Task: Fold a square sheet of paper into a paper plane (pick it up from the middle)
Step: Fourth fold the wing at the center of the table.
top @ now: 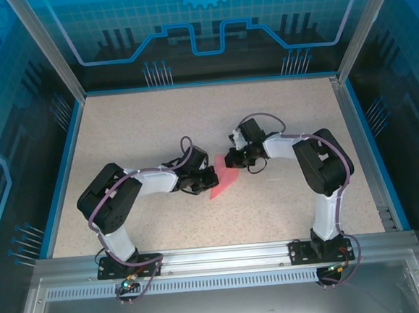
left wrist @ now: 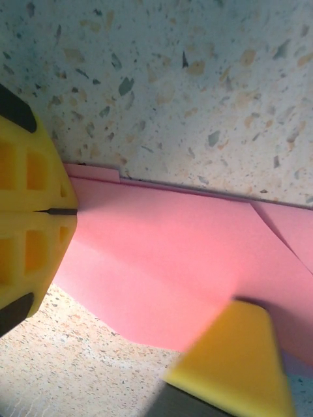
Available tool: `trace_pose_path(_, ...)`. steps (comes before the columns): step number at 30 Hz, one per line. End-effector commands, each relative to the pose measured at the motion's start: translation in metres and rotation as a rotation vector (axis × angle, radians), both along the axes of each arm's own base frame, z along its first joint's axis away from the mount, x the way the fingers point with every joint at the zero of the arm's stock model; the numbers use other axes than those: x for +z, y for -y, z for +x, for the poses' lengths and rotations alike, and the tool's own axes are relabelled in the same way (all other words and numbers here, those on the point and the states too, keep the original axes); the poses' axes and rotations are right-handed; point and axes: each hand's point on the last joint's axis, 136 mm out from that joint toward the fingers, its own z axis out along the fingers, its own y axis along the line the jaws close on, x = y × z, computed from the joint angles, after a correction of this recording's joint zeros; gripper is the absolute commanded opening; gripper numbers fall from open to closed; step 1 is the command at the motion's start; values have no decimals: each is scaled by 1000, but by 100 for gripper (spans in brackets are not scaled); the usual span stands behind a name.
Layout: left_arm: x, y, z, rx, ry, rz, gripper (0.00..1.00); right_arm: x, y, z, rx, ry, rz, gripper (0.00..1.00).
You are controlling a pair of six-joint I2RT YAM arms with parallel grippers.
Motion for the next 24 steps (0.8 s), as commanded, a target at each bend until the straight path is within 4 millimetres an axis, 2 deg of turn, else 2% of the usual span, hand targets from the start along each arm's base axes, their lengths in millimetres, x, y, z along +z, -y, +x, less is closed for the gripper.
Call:
trace_pose_path(1,-51,-38,-47,-25,-198,190,0,-5,27,33,-83,29,-66,8)
trace_pose_path(5,-51,-37,-47,-27,-194,189,0,11,39,57,-98,74,-115,8)
trace_pose_path(7,-51,-37,-46,-27,-192,189,0,28,37,63,-95,108,-101,8)
trace_pose_path(10,-50,-35,-45,-25,-188,183,0,53,26,56,-65,156,-67,8)
trace_pose_path(12,-49,-34,-44,-24,-187,182,0,58,18,43,-46,154,-49,8)
trace_pose_path(14,-50,-34,-44,-24,-187,184,0,55,7,25,-13,138,-29,9)
trace_pose_path(19,-49,-35,-43,-25,-186,188,0,35,-24,-19,60,42,26,8)
trace_pose_path(24,-48,-35,-43,-23,-185,192,0,16,-36,-30,92,-18,39,8)
